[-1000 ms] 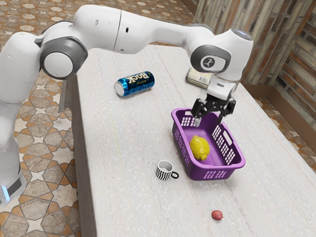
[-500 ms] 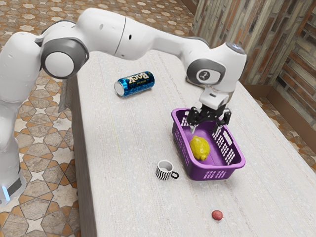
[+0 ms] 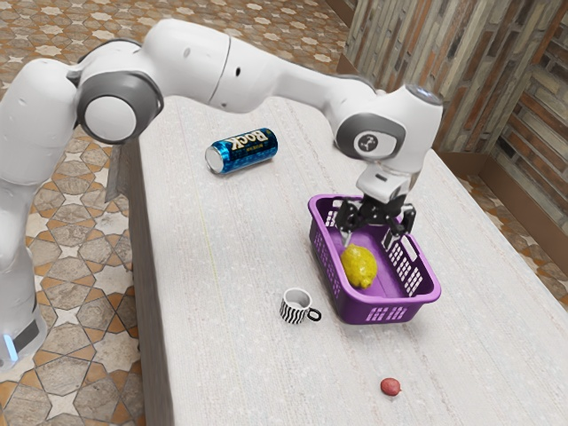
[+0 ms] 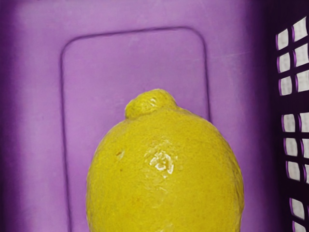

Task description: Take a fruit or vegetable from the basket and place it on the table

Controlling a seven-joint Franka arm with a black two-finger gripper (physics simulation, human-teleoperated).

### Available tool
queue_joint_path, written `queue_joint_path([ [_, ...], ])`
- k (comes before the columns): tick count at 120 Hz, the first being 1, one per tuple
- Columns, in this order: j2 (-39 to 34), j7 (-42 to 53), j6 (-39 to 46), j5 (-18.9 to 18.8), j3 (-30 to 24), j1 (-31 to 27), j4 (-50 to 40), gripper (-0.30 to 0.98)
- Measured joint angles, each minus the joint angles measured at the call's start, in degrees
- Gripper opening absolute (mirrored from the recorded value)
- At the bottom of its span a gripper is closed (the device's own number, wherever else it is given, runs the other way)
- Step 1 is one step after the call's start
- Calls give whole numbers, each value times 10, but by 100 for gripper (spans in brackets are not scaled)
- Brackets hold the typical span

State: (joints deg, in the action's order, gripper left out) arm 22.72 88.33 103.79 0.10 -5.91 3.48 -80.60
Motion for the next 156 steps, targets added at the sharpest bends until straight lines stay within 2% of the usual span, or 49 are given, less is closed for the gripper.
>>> queue_joint_path([
  [33,2,3,8,13,4,1,-4,69],
  [97,3,-5,33,10,14,7,-30,69],
  [144,31,-8,46,13,14,6,-34,69],
  [156,37,-8,48,13,14,6,-32,62],
])
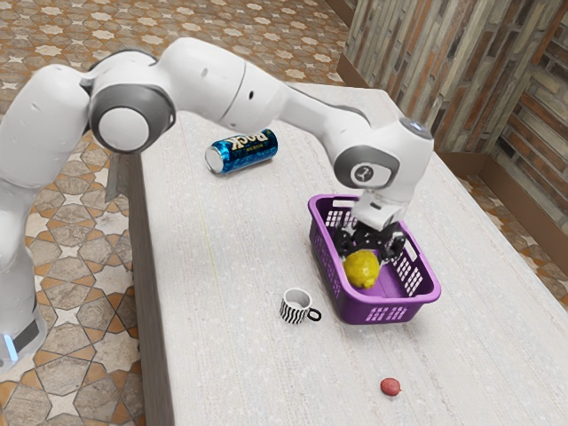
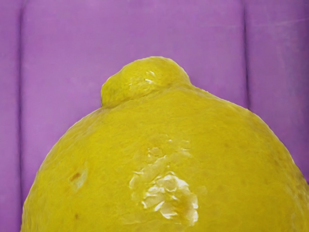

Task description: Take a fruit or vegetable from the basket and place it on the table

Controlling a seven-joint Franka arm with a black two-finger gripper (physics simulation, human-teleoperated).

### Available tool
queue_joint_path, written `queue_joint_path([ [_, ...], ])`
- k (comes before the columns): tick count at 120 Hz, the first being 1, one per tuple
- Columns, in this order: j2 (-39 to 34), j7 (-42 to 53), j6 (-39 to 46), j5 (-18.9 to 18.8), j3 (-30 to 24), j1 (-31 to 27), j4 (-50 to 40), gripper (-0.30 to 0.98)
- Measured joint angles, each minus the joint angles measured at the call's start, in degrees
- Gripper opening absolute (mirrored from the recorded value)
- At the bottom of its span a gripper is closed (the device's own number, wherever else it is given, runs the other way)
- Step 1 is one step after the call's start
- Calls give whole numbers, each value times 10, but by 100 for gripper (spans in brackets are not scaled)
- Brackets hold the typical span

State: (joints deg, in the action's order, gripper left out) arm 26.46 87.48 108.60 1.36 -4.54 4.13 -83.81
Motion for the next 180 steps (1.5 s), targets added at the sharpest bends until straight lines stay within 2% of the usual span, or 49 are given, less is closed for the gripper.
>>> queue_joint_path([
  [20,8,-1,3,-1,-2,7,2,50],
  [35,10,-4,5,0,-2,8,4,50],
  [44,7,-5,6,2,-2,10,4,39],
  [55,-5,-6,9,3,-2,15,3,17],
  [79,-49,-8,16,4,-3,30,6,6],
  [99,-89,-10,12,8,-5,83,41,-9],
  [114,-87,-20,12,16,-5,137,103,-12],
  [121,-46,-30,14,21,-4,163,182,-12],
  [136,124,-55,17,24,-16,216,441,-12],
  [150,235,-74,19,24,-25,240,603,-12],
  [161,285,-87,28,23,-57,238,651,-12],
  [180,303,-105,39,21,-65,238,662,-12],
])
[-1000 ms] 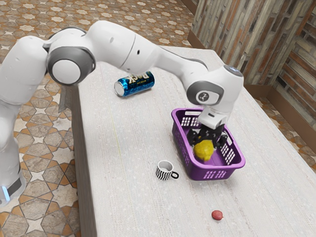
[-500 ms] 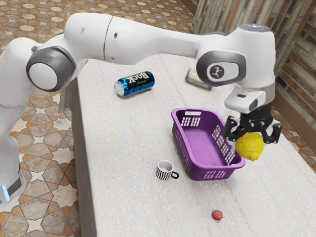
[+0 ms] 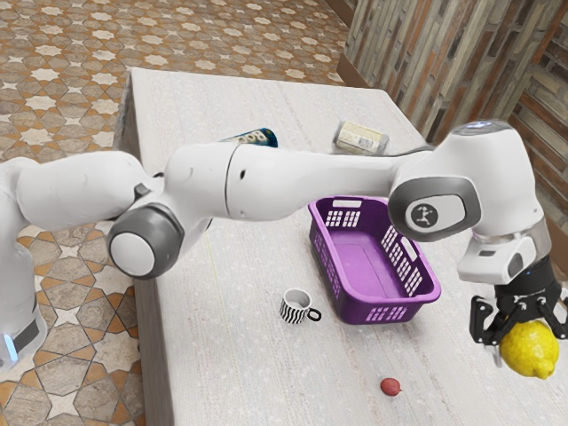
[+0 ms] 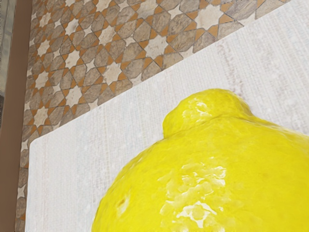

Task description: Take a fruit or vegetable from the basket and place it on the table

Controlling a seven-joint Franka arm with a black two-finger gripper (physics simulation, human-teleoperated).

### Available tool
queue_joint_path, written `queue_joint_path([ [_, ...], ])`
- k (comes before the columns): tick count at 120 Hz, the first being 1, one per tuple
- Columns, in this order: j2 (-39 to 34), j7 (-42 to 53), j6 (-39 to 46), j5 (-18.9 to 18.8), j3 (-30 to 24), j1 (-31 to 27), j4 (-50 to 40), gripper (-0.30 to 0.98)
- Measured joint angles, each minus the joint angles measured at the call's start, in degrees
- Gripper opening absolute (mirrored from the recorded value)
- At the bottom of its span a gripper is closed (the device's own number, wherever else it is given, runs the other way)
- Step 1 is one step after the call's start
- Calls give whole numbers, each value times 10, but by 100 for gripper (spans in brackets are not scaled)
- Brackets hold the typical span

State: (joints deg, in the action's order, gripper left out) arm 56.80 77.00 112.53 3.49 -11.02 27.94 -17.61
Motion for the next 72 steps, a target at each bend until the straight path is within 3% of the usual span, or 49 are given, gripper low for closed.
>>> queue_joint_path([
  [17,3,-15,7,-1,-22,-9,-4,-15],
  [46,2,-30,4,3,-26,-14,-11,46],
  [72,-3,-62,-25,-22,-3,-21,-55,64],
])
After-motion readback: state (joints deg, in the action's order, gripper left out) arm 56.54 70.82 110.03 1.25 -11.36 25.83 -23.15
